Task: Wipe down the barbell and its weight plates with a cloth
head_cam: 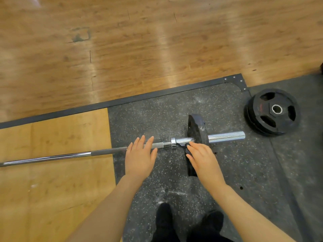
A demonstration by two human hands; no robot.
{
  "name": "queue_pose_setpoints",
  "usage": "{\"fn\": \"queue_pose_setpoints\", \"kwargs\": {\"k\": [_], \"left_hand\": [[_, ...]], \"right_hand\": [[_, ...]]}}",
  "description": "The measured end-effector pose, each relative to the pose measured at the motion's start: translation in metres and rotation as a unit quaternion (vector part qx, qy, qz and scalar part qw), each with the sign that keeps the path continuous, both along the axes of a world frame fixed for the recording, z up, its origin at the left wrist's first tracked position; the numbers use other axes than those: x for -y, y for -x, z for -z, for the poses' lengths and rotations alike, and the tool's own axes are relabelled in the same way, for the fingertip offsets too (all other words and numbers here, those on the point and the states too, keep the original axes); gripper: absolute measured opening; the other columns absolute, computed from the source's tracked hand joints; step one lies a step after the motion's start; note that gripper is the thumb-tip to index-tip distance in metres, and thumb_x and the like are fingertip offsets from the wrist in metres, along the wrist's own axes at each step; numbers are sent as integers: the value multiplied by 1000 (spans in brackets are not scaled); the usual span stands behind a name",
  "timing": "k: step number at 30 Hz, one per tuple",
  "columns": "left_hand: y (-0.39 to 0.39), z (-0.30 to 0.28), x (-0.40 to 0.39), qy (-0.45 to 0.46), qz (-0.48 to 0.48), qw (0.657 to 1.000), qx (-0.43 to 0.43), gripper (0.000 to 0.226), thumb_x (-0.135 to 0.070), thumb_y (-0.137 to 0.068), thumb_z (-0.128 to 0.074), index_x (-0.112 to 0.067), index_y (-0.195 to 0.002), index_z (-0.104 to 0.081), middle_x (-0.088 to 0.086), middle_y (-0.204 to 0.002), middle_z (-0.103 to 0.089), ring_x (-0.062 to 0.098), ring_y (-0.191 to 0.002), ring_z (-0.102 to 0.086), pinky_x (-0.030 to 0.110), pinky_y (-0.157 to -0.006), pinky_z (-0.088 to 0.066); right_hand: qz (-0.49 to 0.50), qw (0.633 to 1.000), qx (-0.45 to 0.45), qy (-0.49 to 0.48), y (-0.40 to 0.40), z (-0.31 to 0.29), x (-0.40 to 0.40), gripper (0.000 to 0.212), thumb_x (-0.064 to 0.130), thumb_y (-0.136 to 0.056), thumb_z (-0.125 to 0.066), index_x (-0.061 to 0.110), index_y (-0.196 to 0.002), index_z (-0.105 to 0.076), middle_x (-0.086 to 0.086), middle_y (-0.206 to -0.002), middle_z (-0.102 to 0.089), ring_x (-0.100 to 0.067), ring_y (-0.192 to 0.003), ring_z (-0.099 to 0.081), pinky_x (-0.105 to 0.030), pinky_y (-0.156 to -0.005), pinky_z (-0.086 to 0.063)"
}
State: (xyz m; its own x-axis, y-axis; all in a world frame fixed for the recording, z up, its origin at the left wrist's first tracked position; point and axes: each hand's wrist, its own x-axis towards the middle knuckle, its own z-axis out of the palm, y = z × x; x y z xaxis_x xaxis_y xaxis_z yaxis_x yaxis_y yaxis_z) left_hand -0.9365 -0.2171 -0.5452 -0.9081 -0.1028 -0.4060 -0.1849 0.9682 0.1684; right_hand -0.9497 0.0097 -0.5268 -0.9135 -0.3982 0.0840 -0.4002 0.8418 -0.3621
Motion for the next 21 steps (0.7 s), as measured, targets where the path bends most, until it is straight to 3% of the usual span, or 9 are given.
{"fn": "queue_pose_setpoints", "kwargs": {"k": [6, 11, 16, 19, 21], "left_hand": [[3, 98, 16, 32, 18, 999, 6, 52, -48, -102, -21, -34, -152, -20, 0, -160, -21, 19, -148, -14, 42, -121, -6], [12, 196, 30, 58, 37, 998, 13, 55, -50, -101, -13, -35, -154, -15, 0, -162, -16, 19, -149, -9, 42, -121, -2], [32, 273, 42, 62, 44, 996, -45, 74, -57, -88, 12, -34, -154, -13, -2, -162, -16, 18, -149, -9, 41, -121, -1], [49, 308, 48, 44, 35, 996, -71, 79, -58, -86, 14, -32, -154, -14, -2, -161, -17, 16, -149, -12, 37, -121, -5], [51, 323, 49, 58, 38, 993, -92, 78, -58, -89, 13, -29, -154, -20, -3, -159, -26, 15, -147, -20, 36, -121, -12]], "right_hand": [[74, 995, 46, 54, 21, 110, 22, 29, 8, -86, -71, -1, -113, -69, -14, -114, -69, -33, -107, -62, -44, -98, -49], [1, 1000, 12, 14, 44, 205, 34, 30, 8, -83, -74, -3, -110, -69, -16, -111, -69, -34, -101, -65, -45, -92, -54], [-3, 999, -32, 40, 75, 277, 55, 27, 10, -85, -73, -1, -109, -70, -13, -111, -70, -33, -103, -63, -40, -93, -51], [-16, 997, 16, 77, 83, 310, 64, 22, 19, -93, -65, 7, -109, -71, -6, -114, -68, -26, -108, -60, -35, -95, -46], [-16, 997, -19, 71, 77, 328, 65, 18, 20, -91, -64, 10, -102, -73, -4, -112, -68, -24, -107, -60, -37, -91, -50]]}}
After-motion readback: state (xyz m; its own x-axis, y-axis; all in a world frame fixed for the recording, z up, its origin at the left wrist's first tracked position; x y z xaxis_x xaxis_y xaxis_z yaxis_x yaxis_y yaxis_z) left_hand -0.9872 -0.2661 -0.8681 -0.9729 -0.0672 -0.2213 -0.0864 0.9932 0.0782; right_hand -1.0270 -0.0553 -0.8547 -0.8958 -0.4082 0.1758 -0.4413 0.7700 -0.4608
